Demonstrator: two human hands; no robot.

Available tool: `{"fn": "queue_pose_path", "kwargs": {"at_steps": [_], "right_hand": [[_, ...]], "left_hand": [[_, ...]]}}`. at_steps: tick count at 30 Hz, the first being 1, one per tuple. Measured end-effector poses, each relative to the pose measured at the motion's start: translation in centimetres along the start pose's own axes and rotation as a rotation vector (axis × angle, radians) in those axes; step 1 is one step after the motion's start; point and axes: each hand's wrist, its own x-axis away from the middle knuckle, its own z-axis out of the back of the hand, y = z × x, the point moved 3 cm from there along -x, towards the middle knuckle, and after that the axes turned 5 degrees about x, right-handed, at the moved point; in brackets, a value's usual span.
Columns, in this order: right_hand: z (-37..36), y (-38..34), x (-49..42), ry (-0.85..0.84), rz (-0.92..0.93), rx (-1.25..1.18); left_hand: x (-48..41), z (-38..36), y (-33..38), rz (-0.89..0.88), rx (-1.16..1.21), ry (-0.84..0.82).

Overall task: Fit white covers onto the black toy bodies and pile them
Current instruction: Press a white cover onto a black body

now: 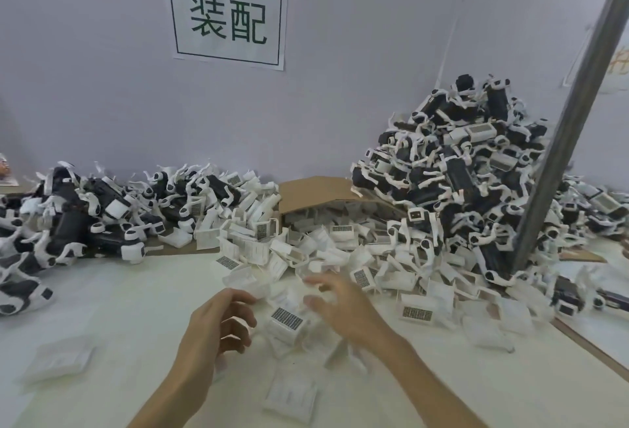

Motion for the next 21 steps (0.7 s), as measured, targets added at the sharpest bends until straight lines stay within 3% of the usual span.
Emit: {"fn": "queue_pose_path", "kwargs": {"at_steps": [4,21], "right_hand": [[-1.9,1.3,1.1,-0.054,0.095,0.175],[0.0,2.1,1.3,0.265,0.068,0.064]], "left_hand": [[0.0,0.0,-0.1,-0.012,-0.006,0.01],[0.5,0.1,0.7,-0.147,0.069,-0.011]]}}
